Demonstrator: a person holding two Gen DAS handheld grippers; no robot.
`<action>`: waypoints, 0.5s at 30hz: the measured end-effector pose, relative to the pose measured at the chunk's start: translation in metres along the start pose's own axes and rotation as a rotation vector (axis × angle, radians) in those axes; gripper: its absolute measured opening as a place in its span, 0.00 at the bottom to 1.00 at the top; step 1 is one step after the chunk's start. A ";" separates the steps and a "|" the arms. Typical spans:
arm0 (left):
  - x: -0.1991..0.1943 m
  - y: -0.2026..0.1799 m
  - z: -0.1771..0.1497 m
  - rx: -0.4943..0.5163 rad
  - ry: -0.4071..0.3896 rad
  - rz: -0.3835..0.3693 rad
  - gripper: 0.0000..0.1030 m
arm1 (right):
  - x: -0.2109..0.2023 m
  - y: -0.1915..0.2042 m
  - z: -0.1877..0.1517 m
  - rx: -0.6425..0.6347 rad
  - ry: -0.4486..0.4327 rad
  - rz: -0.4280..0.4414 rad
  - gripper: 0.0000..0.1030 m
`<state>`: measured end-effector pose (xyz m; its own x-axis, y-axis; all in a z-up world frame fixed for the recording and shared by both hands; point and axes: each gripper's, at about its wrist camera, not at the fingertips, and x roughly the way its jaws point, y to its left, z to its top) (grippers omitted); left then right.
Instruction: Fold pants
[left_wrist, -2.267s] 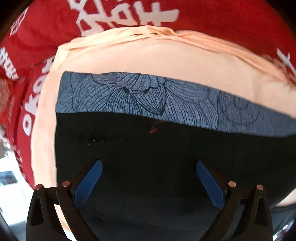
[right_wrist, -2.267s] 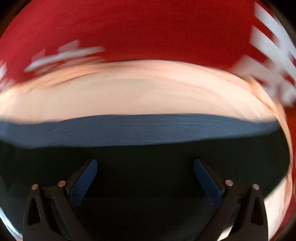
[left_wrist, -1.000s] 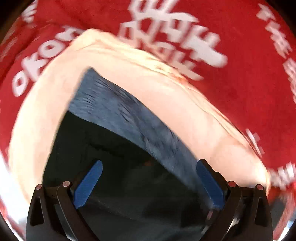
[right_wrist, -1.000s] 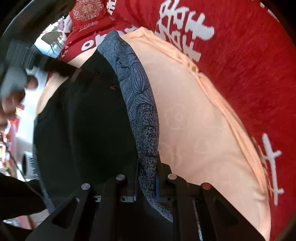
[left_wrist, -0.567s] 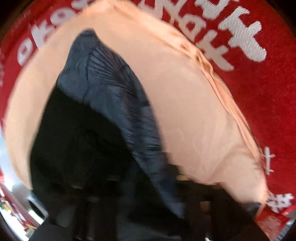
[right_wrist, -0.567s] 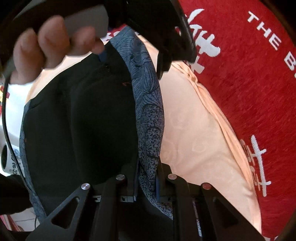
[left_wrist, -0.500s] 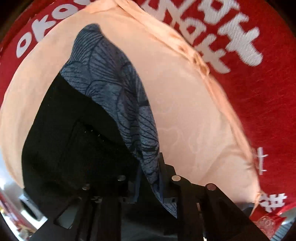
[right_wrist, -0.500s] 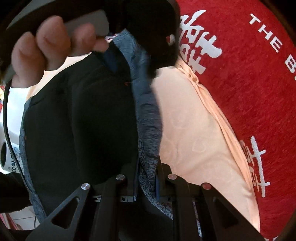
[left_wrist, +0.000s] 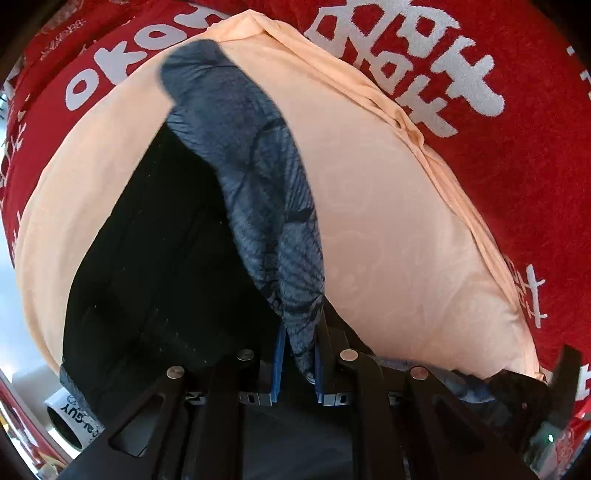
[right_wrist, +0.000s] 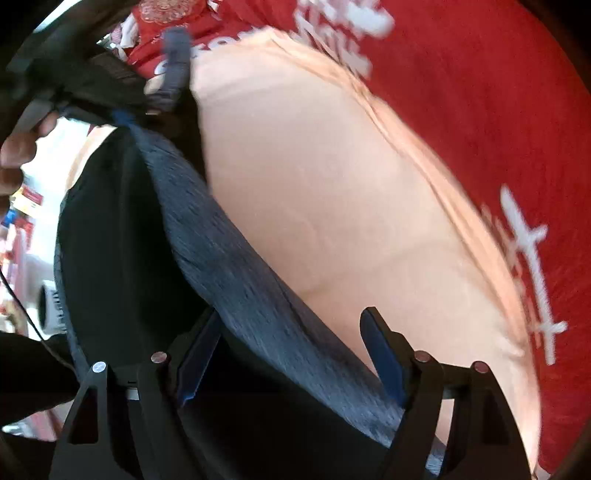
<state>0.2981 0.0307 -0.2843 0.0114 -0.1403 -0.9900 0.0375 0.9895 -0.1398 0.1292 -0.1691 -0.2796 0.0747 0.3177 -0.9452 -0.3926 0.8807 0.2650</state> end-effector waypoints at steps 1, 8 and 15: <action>-0.004 0.002 -0.001 -0.002 -0.005 0.002 0.14 | 0.004 -0.009 -0.002 0.001 0.019 0.046 0.53; -0.058 0.022 -0.033 -0.024 -0.086 -0.058 0.14 | -0.025 0.003 -0.016 -0.097 0.033 0.074 0.10; -0.105 0.084 -0.100 -0.033 -0.122 -0.146 0.14 | -0.096 0.076 -0.047 -0.120 -0.114 -0.066 0.09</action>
<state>0.2002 0.1315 -0.1941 0.1294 -0.2842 -0.9500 0.0151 0.9585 -0.2847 0.0491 -0.1492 -0.1780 0.2049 0.3042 -0.9303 -0.4898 0.8548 0.1716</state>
